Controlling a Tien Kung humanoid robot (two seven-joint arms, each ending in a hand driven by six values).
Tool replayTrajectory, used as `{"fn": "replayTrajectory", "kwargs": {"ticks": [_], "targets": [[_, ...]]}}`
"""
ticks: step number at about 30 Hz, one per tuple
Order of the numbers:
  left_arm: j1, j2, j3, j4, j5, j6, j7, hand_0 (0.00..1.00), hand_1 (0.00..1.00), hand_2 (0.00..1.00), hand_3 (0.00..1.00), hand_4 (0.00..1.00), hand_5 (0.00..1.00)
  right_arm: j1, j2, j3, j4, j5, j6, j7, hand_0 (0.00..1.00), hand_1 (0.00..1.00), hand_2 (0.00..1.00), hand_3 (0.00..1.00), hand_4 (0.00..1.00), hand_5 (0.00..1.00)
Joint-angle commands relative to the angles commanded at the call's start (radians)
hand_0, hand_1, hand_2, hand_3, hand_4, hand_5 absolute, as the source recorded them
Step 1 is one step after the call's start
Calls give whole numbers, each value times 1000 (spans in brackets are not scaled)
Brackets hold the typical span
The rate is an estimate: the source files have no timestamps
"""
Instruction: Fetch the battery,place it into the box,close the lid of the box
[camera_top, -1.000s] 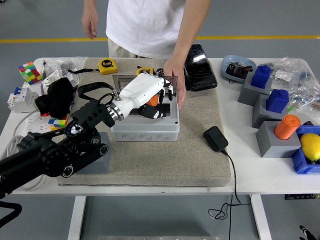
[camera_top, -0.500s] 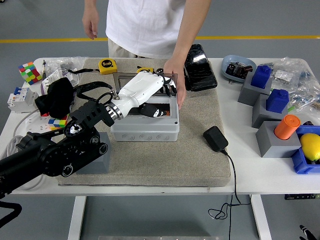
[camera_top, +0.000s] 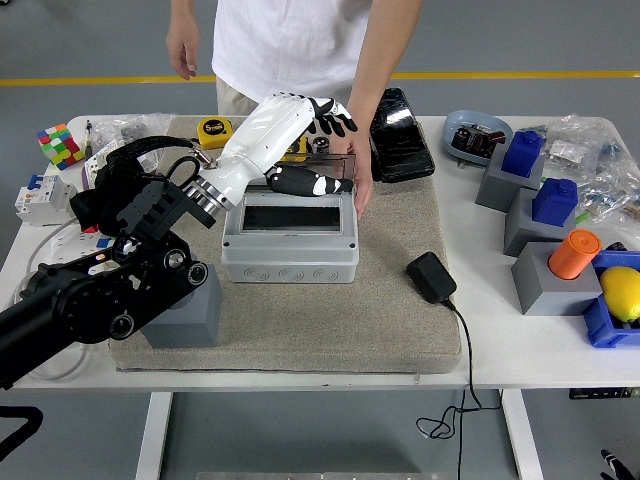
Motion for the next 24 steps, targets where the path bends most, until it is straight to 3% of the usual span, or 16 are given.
{"fn": "replayTrajectory", "kwargs": {"ticks": [1,6,7,12,17,24], "targets": [[1,1,-5,6,-4,-12,12,602,698,664,715,998,807,0,0,0,0,0,0,0,624,643,641,547,921,475],[12,9,-13,32,-36,-92,89,602,698,664,715,998,807,1,-2,0,0,5,1,2,624,643,641,547,921,475],[16,12,-11,36,-47,-113,110,711,776,749,770,998,998,1,-2,2,0,4,2,1,624,643,641,547,921,475],[34,23,-4,33,-62,-182,194,711,776,749,770,998,998,1,-4,3,0,4,3,2,624,643,641,547,921,475],[61,47,-3,-16,-57,-194,219,686,752,729,753,998,998,1,-7,5,0,4,4,3,624,643,641,546,921,475],[120,101,-9,-137,-55,-200,243,645,725,710,741,998,998,5,-13,12,0,0,8,5,624,643,641,547,921,476]]}}
